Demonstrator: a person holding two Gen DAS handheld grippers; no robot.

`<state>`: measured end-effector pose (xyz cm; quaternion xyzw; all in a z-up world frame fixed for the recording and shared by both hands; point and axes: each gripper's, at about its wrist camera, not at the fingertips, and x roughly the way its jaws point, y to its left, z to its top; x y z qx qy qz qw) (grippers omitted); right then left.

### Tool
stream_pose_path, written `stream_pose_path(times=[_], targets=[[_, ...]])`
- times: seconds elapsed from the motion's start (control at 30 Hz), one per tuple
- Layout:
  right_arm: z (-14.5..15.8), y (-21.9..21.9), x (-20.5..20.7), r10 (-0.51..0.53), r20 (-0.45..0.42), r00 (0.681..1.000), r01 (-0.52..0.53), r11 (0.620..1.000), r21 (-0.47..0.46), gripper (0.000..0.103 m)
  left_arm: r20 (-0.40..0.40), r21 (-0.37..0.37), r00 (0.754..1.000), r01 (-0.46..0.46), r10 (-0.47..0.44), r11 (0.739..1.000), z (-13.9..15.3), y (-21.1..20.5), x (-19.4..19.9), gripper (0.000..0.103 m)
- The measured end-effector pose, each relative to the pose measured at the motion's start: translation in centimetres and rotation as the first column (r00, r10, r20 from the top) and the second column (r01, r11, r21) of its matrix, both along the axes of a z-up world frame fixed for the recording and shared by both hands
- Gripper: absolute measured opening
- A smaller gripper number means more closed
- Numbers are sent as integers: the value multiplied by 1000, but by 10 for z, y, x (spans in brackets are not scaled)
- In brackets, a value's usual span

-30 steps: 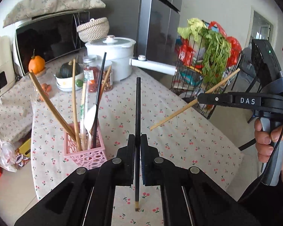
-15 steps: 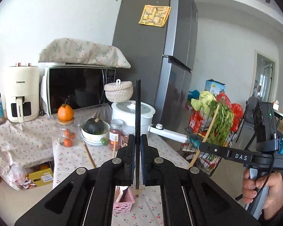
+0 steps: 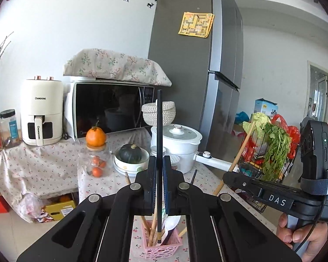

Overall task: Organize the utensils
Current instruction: 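Lower both chopsticks into the pink basket and open both tools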

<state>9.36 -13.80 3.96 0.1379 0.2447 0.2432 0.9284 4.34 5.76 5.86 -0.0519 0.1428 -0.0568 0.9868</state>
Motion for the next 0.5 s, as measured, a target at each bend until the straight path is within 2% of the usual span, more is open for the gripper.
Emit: stream_pose_path(times=[0.23, 0.5], targets=[[-19, 28, 13, 12, -13, 1000, -12, 999, -43, 7, -85, -3, 996, 8, -8, 1000, -28, 0, 29, 5], [-44, 44, 27, 11, -72, 997, -19, 995, -100, 7, -159, 8, 987, 29, -28, 1000, -49, -2, 49, 5]])
